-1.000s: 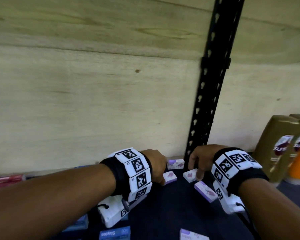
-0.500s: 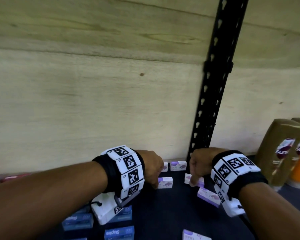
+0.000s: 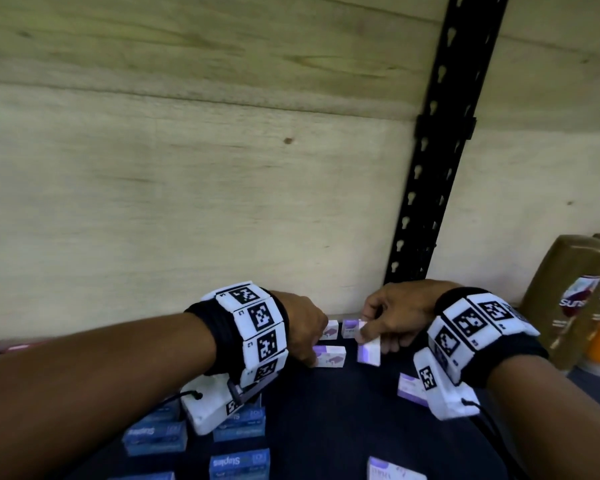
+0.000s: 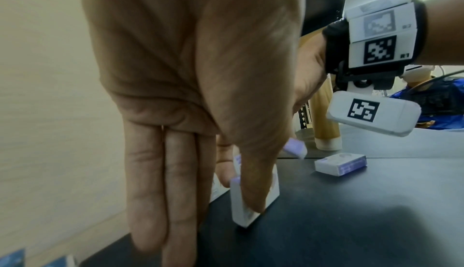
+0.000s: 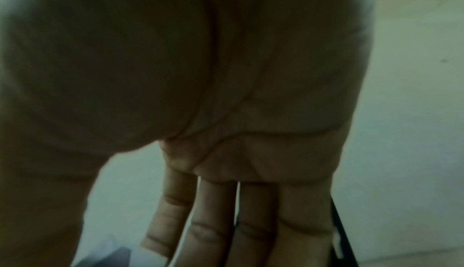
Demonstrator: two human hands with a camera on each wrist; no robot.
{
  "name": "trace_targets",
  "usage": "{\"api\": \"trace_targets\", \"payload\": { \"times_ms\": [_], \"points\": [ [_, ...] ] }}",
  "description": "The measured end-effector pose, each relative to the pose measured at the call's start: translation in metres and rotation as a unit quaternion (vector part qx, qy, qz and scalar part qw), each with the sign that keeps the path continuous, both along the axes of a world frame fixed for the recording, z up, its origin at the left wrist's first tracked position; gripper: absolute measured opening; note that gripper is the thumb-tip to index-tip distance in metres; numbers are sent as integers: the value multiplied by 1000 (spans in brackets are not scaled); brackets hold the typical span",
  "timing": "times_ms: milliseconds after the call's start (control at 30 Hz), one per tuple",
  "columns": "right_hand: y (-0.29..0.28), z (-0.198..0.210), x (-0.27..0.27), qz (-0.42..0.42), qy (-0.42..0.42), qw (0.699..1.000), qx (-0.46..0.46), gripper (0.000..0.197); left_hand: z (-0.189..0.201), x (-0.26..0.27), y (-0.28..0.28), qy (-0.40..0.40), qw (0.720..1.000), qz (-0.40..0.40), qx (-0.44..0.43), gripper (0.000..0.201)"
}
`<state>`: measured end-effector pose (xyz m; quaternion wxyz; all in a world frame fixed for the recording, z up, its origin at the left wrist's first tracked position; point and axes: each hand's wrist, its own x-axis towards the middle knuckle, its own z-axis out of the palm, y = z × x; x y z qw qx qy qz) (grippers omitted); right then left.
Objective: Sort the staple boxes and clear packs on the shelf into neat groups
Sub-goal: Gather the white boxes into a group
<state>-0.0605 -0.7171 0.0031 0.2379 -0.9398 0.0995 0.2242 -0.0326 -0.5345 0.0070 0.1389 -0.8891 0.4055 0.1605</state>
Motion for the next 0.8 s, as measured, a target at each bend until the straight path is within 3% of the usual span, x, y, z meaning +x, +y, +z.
{"api": "trace_targets", "payload": {
  "times_ms": [233,467,567,667,733,800],
  "points": [
    [-11,-5,-3,-34,18,998,39,18,-2,3,5,12,1000,11,-8,40],
    [-13,-3,-9,-28,7,999,-41,18,6,0,12,13,1000,19,-7,48],
    [-15,-5,-11,-26,9,998,-62,22,12,-11,16,-28,998,-15,-46,42],
    [-17,-5,-12,-32,18,997,-67,14,18,-27,17,-67,992,-77,-68,35],
    [-16,-2,-14,-31,14,997,-72,7,18,-39,17,-47,991,-99,-77,29],
    [-17,1,-15,-3,-21,991,-132,10,14,-49,15,-26,990,-117,-73,22]
  ]
}}
